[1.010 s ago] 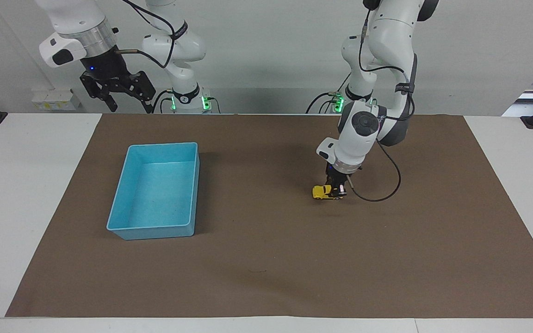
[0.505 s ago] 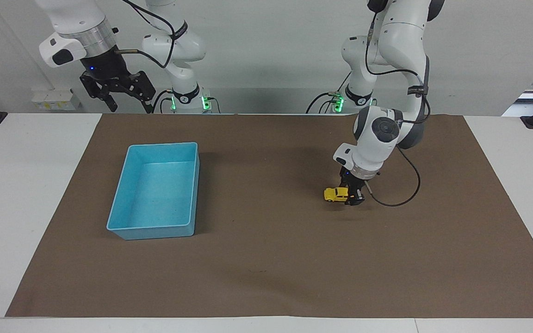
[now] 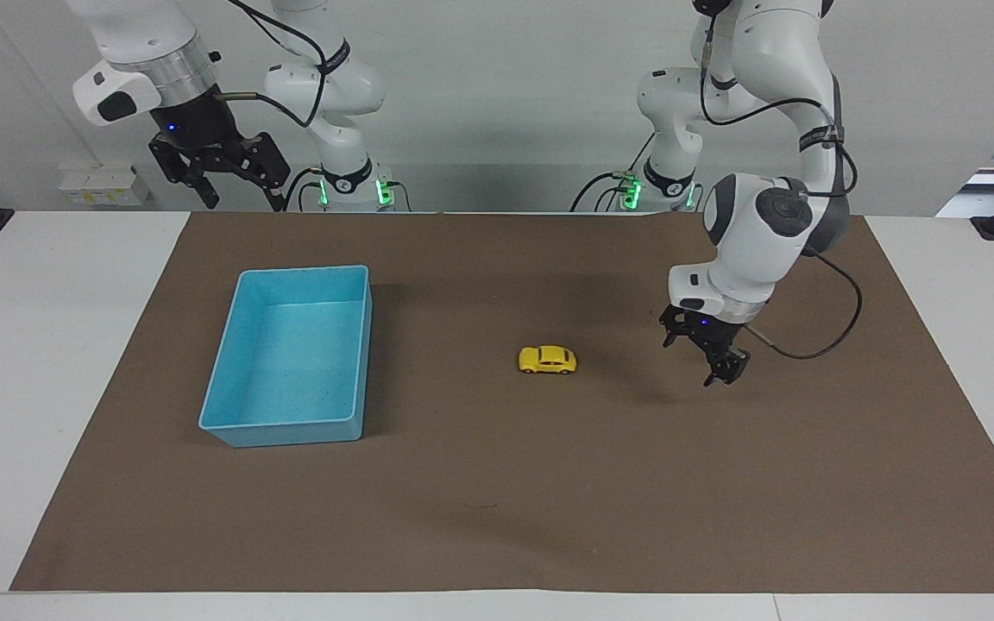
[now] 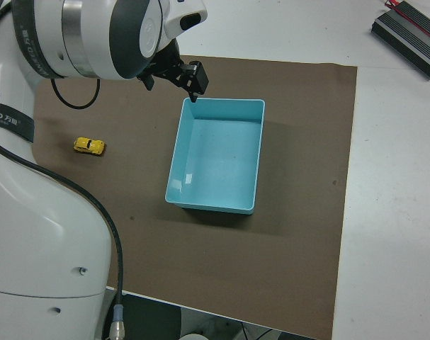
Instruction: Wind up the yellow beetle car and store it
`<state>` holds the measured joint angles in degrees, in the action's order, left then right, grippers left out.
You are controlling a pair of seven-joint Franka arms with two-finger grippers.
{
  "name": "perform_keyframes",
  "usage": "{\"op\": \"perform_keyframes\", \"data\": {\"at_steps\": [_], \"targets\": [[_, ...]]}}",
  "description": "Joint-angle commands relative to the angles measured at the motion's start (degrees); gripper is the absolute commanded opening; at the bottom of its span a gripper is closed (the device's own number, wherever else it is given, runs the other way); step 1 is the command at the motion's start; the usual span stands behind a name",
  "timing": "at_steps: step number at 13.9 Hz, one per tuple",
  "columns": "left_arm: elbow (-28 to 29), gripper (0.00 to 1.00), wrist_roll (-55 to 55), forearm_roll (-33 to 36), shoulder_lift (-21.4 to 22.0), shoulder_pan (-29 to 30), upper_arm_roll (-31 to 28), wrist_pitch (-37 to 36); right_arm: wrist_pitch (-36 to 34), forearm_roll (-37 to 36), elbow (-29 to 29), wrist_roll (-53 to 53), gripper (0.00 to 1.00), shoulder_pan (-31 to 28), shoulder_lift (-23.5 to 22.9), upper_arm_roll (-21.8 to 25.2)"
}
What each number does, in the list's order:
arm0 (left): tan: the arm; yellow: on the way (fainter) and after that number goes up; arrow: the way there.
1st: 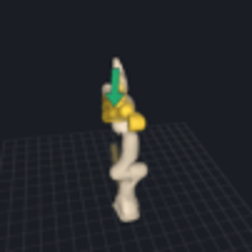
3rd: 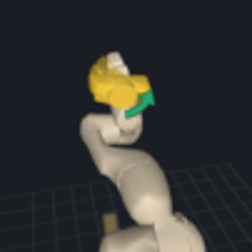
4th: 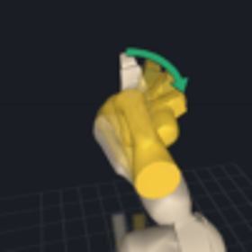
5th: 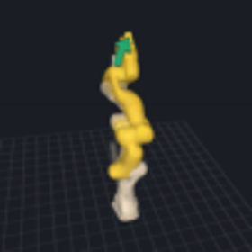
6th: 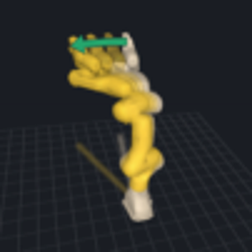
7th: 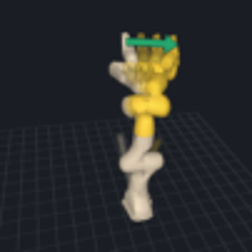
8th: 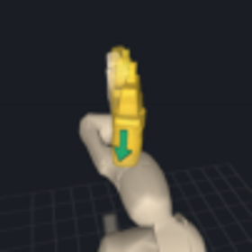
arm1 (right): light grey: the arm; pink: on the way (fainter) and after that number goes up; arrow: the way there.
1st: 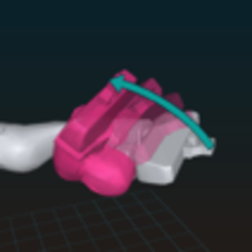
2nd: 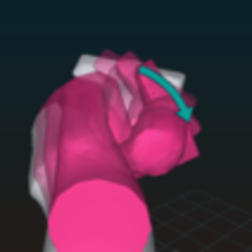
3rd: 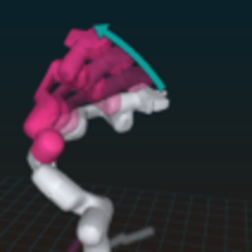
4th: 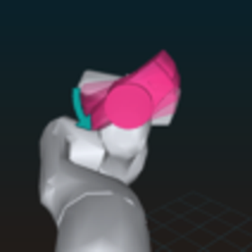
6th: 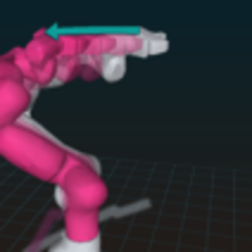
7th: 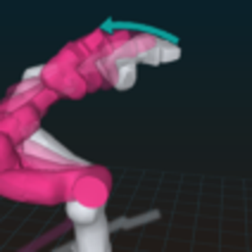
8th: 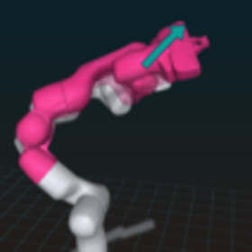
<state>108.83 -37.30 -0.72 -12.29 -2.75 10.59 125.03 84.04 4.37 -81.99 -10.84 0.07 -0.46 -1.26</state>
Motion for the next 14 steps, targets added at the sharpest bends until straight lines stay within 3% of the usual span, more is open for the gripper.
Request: {"op": "perform_keyframes", "data": {"at_steps": [1,4,8,11,14], "targets": [[-4.8,1.00,14.8,0.7,0.0,2.7,-0.5,-7.0,-0.3,1.6,0.2,-1.0,1.00,-0.3,0.2,0.0],[-9.5,1.00,23.6,0.7,0.9,6.3,-2.0,-11.8,-0.3,1.5,0.2,-1.1,1.00,-0.3,0.2,0.0],[-12.2,1.00,36.9,0.8,6.3,7.0,-5.1,-20.5,-0.3,1.5,0.2,-1.0,1.00,-0.3,0.3,0.0],[-12.3,1.00,36.6,5.1,12.5,6.3,-4.8,-29.1,-0.3,1.5,0.2,-1.0,1.00,-0.3,0.2,0.0],[-18.4,1.00,34.7,5.2,12.9,6.1,-4.5,-37.0,-0.3,1.5,0.2,-1.1,1.00,-0.3,0.3,0.0]]}}
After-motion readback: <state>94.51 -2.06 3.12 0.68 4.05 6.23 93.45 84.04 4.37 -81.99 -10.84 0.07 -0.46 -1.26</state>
